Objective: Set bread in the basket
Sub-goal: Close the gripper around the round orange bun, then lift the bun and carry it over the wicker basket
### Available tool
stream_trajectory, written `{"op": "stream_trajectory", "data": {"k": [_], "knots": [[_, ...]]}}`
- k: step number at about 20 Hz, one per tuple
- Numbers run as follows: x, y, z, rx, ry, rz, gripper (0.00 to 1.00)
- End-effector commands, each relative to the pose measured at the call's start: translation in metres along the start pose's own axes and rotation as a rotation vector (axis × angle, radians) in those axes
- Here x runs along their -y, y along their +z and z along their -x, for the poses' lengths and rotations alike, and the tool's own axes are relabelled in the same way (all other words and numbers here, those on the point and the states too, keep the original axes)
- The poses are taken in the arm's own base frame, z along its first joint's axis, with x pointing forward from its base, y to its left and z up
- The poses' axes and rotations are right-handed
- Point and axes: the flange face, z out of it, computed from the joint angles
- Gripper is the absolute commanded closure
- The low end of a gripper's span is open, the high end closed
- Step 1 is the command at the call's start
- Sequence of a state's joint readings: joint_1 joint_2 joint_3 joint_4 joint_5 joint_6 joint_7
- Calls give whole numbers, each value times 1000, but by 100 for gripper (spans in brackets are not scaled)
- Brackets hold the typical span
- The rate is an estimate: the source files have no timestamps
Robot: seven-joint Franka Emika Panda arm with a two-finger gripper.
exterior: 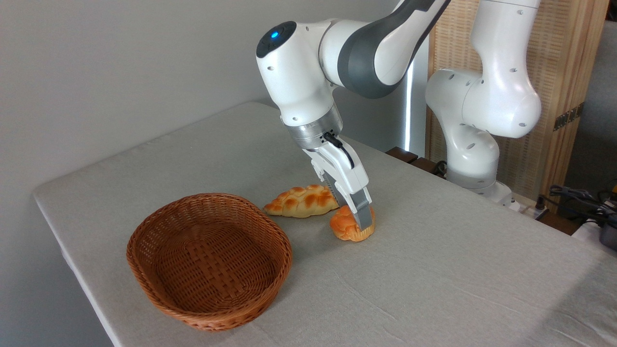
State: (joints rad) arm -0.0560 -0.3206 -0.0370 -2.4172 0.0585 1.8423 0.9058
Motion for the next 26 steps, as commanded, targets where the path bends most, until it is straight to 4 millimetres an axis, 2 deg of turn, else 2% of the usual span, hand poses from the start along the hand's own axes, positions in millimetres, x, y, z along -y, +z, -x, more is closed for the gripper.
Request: {"op": "stream_trajectory", "data": {"k": [1, 13, 18, 20, 22, 25, 26], "knots": [[2, 6, 0, -4, 19, -18, 73], [3, 5, 0, 4, 80, -25, 72], [4, -3, 0, 0, 83, -32, 72], [9, -28, -1, -22, 75, -64, 72], [13, -70, -3, -29, 101, -96, 72], [23, -104, -6, -2, 156, -96, 71], [32, -122, -10, -7, 165, -101, 70]]}}
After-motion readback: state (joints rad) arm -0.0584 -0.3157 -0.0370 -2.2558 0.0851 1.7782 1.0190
